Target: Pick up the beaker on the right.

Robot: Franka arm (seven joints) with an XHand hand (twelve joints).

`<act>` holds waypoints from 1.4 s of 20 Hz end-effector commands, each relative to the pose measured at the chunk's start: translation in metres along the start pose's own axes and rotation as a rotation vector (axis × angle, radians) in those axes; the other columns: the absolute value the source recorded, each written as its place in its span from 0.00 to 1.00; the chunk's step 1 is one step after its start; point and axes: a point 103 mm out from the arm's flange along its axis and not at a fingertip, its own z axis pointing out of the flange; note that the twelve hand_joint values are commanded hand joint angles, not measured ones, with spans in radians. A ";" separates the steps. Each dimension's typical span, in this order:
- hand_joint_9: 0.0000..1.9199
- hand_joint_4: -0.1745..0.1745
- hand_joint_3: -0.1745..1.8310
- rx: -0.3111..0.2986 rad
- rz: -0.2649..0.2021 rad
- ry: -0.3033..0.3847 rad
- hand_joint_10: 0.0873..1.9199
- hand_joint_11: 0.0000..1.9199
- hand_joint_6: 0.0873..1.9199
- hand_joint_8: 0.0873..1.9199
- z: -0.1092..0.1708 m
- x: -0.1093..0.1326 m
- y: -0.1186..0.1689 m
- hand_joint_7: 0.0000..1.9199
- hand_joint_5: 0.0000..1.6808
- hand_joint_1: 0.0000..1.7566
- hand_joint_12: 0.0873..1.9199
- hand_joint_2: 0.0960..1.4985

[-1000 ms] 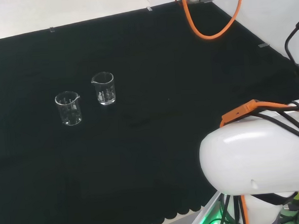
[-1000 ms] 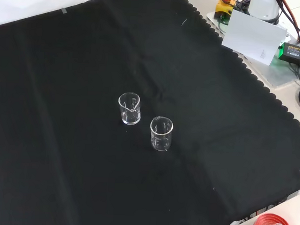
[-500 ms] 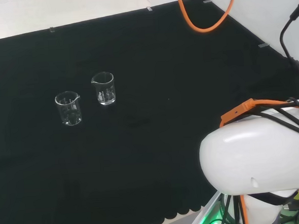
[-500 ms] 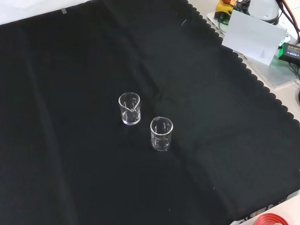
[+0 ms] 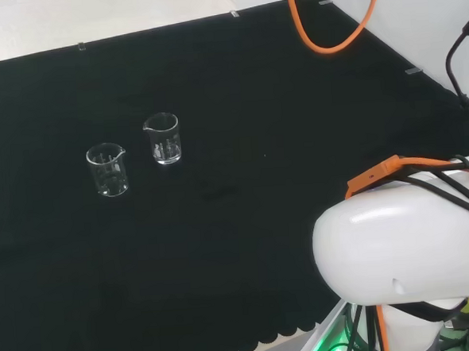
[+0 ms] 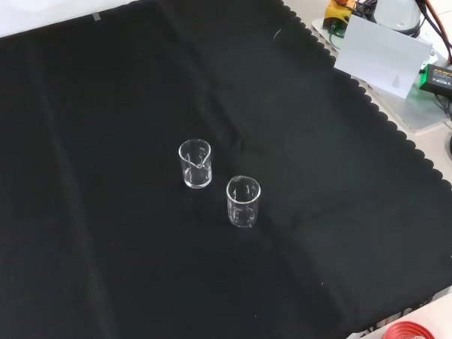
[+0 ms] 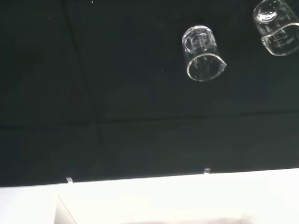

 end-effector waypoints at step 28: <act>0.10 0.28 0.21 0.073 -0.039 0.100 0.34 0.00 0.00 0.28 0.169 -0.001 0.139 0.07 0.19 0.29 0.50 0.68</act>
